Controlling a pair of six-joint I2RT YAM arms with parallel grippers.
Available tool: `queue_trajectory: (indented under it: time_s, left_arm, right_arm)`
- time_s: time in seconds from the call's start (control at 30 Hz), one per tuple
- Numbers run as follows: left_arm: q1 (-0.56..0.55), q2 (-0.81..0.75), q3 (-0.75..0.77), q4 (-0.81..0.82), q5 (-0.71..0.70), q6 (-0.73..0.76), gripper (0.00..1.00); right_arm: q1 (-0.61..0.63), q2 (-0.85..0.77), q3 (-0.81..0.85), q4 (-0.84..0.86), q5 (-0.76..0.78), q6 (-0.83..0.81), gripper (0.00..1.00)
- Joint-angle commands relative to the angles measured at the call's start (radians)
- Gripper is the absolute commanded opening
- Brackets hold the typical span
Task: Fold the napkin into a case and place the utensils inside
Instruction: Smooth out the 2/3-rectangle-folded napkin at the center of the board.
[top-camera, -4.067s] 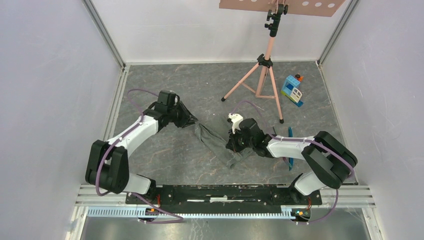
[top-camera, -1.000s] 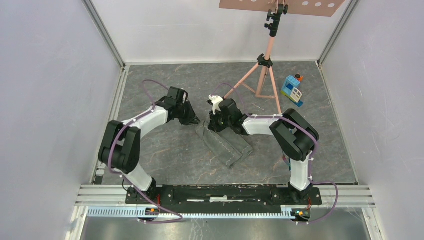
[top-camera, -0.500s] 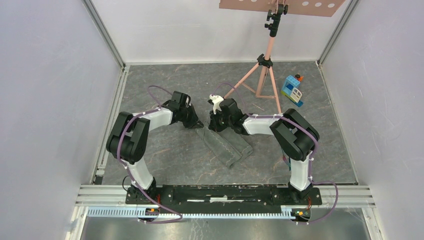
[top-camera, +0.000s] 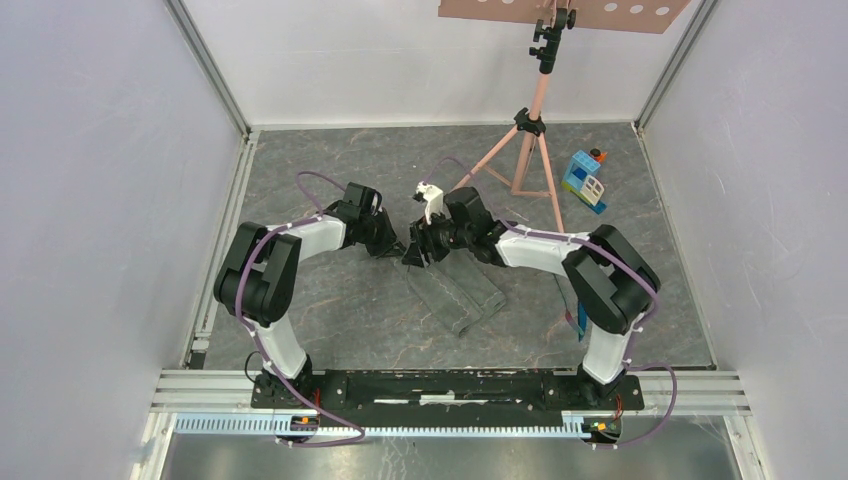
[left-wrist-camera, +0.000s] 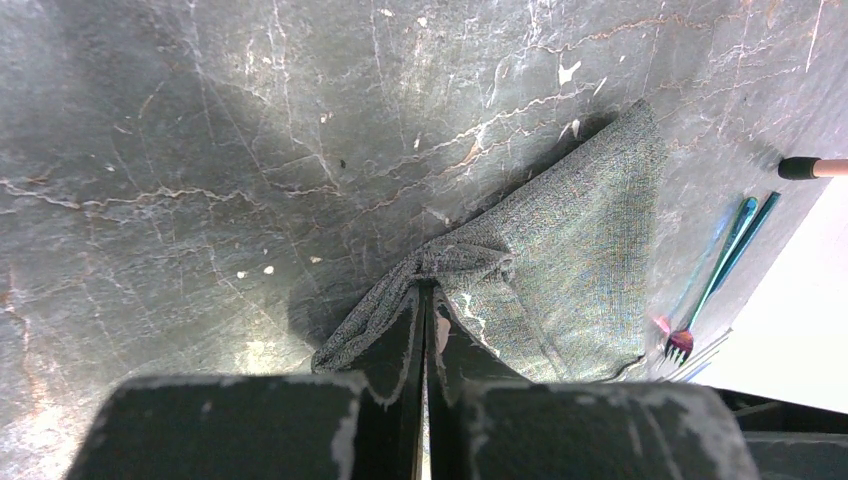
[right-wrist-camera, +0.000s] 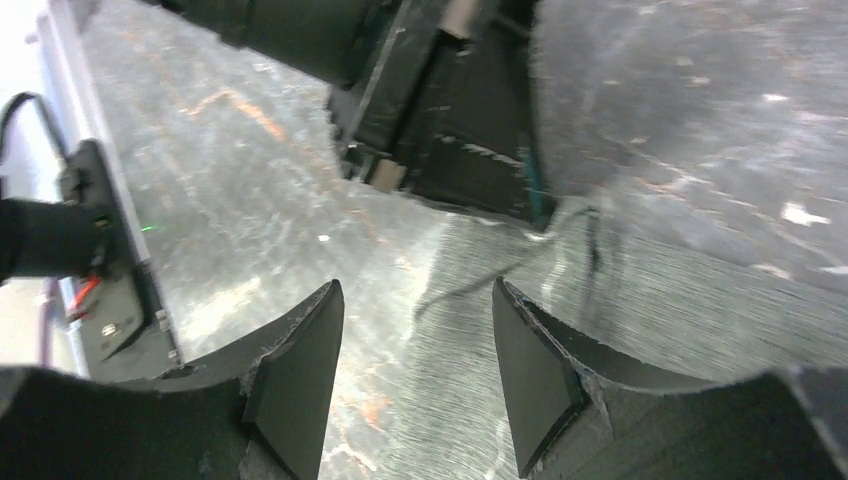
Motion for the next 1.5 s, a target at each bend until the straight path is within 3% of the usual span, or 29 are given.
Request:
queue_trajectory:
  time_s: [0.0,0.4,0.67,1.23,1.47]
  left_arm:
    - [0.0,0.013,-0.009,0.015,-0.01,0.005,0.02]
    - [0.001,0.022,-0.009,-0.004,-0.023,0.01,0.02]
    - [0.002,0.037,-0.006,-0.02,-0.041,0.017,0.02]
    - [0.008,0.049,-0.002,-0.026,-0.046,0.025,0.02]
    - [0.008,0.054,-0.002,-0.024,-0.044,0.027,0.02]
  right_arm:
    - [-0.002,0.07,-0.017,0.157,-0.212,0.09,0.62]
    - [-0.002,0.1,-0.222,0.349,-0.263,0.171,0.54]
    - [-0.001,-0.01,-0.42,0.498,-0.288,0.26,0.54]
    - [0.032,-0.214,-0.725,0.559,-0.294,0.288,0.54]
    - [0.047,-0.315,-0.748,0.442,-0.253,0.223,0.54]
